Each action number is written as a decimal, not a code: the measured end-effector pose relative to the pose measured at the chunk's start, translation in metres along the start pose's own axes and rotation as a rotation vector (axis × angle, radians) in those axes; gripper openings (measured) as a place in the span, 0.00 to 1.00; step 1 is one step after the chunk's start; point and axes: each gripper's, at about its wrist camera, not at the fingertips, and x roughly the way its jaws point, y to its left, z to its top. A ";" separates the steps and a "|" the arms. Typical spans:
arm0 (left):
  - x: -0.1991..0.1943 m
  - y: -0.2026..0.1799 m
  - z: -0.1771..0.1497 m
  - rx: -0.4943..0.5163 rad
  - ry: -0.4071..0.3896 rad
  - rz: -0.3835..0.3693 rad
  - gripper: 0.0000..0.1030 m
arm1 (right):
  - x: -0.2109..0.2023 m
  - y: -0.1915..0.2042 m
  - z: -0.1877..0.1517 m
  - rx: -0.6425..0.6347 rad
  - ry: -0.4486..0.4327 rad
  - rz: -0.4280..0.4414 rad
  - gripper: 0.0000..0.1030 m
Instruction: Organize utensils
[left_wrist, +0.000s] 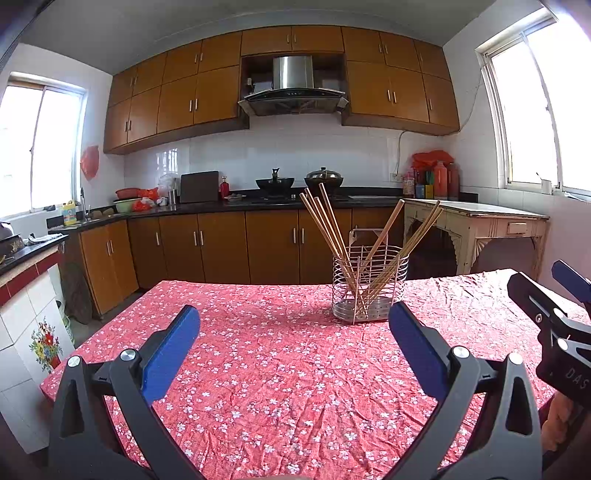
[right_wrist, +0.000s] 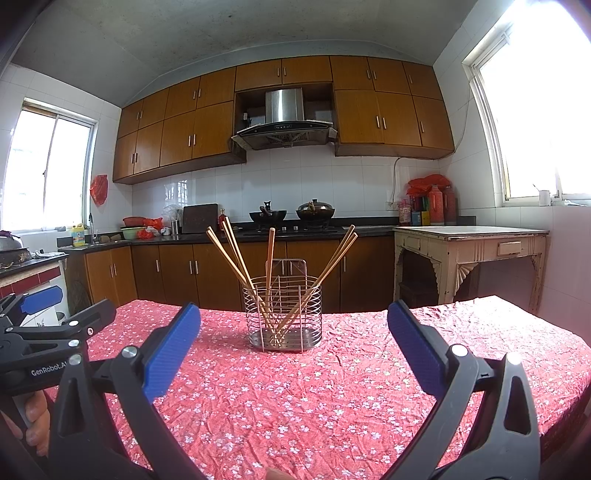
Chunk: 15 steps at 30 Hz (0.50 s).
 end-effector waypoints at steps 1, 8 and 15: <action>0.000 0.000 0.000 -0.001 0.000 0.000 0.98 | 0.000 0.000 0.000 0.000 0.000 0.000 0.96; 0.000 -0.002 0.000 -0.004 0.003 0.001 0.98 | 0.000 -0.001 0.000 0.000 0.000 0.001 0.96; 0.001 0.005 0.001 -0.008 0.006 0.001 0.98 | 0.000 -0.001 0.000 0.001 0.000 0.000 0.96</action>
